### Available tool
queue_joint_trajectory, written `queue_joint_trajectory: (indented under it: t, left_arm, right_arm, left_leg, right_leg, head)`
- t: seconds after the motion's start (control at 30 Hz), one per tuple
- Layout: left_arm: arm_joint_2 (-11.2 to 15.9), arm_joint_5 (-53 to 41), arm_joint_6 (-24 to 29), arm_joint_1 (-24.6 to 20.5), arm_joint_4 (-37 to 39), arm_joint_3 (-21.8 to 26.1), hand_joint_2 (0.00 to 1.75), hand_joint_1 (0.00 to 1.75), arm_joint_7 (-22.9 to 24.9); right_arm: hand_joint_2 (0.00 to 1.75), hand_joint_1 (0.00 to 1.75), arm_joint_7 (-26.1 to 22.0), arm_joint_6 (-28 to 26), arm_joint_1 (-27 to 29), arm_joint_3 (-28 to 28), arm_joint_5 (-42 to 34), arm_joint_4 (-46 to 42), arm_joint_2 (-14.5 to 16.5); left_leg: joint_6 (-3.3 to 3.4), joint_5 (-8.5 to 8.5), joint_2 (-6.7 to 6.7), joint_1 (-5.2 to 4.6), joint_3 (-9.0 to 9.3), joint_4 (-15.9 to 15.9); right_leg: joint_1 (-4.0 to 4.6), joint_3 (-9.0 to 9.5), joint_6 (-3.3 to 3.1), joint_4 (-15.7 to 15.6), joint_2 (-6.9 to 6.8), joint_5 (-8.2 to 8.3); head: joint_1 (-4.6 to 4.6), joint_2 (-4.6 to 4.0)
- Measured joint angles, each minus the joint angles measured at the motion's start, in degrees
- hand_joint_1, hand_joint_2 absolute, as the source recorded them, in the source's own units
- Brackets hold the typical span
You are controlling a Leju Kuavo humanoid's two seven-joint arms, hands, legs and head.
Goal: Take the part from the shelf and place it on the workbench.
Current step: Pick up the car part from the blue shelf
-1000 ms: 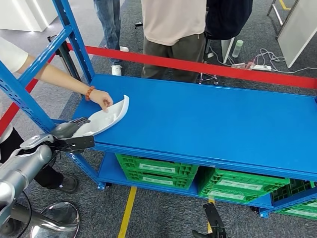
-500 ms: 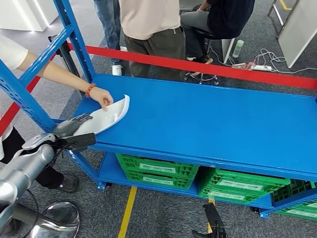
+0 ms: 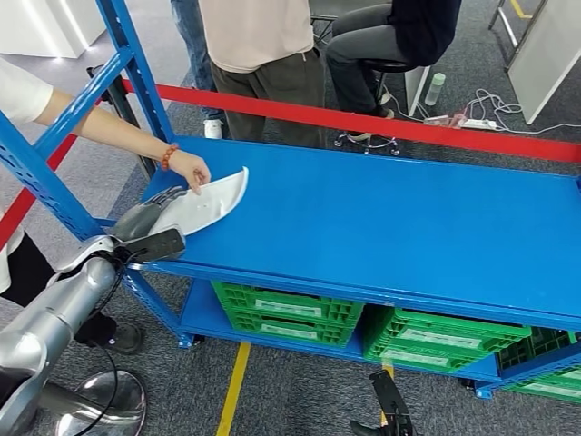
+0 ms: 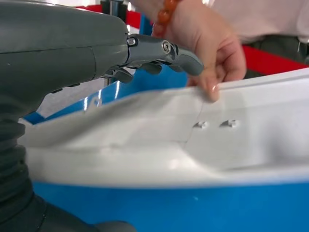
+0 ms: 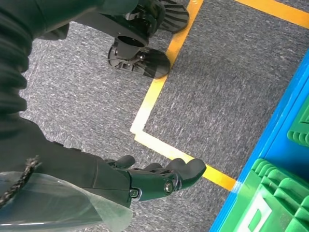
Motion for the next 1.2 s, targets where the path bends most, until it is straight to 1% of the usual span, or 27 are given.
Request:
queue_joint_trajectory:
  t: [0.3, 0.47, 0.67, 1.2]
  left_arm:
    - [-0.6, 0.1, 0.0, 0.0, -1.2, 0.1, 1.75, 0.0, -0.7]
    - [-1.6, 0.7, -0.4, 0.0, -2.5, 0.1, 1.75, 0.0, -2.4]
    - [-2.6, 0.7, -1.3, 0.0, -4.4, 0.0, 1.75, 0.0, -2.6]
    - [-3.1, 0.9, -1.6, 0.0, -5.5, -0.1, 1.75, 0.0, -2.6]
  right_arm:
    - [1.75, 0.0, 0.1, 0.0, -0.2, 0.0, 0.0, 0.0, 0.0]
    - [1.75, 0.0, 0.1, 0.4, -0.3, 0.1, 0.1, 0.0, 0.0]
    - [1.75, 0.0, 0.2, 0.7, -0.4, 0.3, 0.3, 0.0, 0.0]
    - [1.75, 0.0, 0.3, 0.7, -0.4, 0.5, 0.3, 0.0, 0.0]
  left_leg:
    - [0.0, 0.0, 0.0, 0.01, 0.0, 0.0]
    - [0.0, 0.0, -0.01, 0.01, -0.01, 0.0]
    - [0.0, 0.0, -0.01, 0.01, -0.01, 0.0]
    - [0.0, 0.0, -0.01, 0.01, -0.01, 0.0]
  right_leg:
    - [0.01, -0.02, -0.02, 0.0, -0.01, -0.01]
    - [0.01, -0.01, -0.02, 0.0, -0.03, -0.02]
    - [0.0, -0.01, -0.01, 0.0, -0.02, -0.02]
    - [0.01, -0.01, -0.02, 0.0, -0.02, -0.02]
  head:
    - [0.01, 0.01]
    - [0.02, 0.01]
    - [0.02, 0.01]
    - [0.0, 0.01]
